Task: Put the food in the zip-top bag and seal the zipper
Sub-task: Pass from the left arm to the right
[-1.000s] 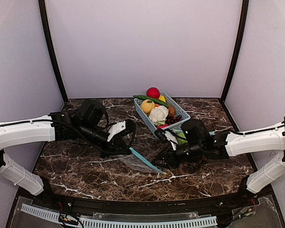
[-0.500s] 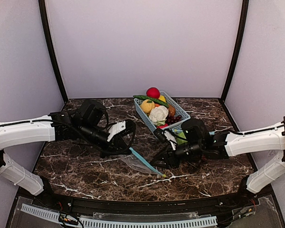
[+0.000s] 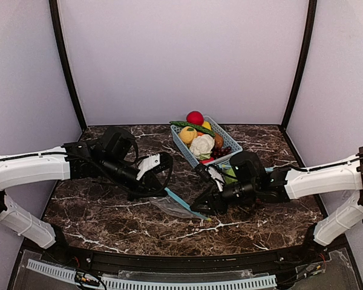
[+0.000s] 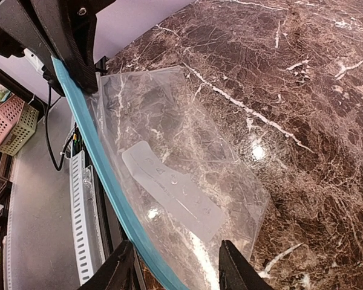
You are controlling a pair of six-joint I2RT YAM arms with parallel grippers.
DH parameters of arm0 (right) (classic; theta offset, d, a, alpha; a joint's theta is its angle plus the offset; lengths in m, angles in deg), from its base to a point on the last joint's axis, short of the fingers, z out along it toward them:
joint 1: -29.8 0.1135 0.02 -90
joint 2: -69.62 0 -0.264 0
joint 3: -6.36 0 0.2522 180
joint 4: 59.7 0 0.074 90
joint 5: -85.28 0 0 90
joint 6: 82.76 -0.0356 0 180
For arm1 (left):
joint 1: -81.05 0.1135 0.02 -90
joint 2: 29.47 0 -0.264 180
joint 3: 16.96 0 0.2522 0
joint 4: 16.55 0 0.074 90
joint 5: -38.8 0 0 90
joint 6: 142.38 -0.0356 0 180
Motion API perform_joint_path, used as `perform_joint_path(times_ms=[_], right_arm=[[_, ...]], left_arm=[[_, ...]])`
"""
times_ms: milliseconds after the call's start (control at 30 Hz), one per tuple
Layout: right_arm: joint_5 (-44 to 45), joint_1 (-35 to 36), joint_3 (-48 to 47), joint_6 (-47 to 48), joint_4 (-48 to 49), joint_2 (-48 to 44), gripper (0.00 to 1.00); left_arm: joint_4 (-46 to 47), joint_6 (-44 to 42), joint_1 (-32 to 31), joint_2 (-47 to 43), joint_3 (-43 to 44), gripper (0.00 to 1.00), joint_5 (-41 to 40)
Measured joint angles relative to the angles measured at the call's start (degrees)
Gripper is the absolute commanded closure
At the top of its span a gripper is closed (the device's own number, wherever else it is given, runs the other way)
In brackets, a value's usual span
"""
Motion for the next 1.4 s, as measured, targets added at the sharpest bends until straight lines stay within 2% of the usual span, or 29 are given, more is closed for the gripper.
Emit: perform_joint_path(times_ms=[267, 733, 1300, 1400], right_arm=[[0.59, 0.00, 0.00, 0.04, -0.04, -1.05, 0.54], [0.20, 0.00, -0.83, 0.96, 0.50, 0.02, 0.75], [-0.81, 0.31, -2.14, 1.68, 1.14, 3.43, 0.70], [-0.76, 0.52, -3.02, 2.08, 1.16, 4.52, 0.77]], left_arm=[[-0.04, -0.20, 0.00, 0.00, 0.00, 0.99, -0.11], [-0.04, -0.15, 0.00, 0.02, 0.00, 0.99, 0.55], [0.00, -0.13, 0.00, 0.28, 0.00, 0.99, 0.52], [0.02, -0.13, 0.00, 0.31, 0.00, 0.99, 0.52]])
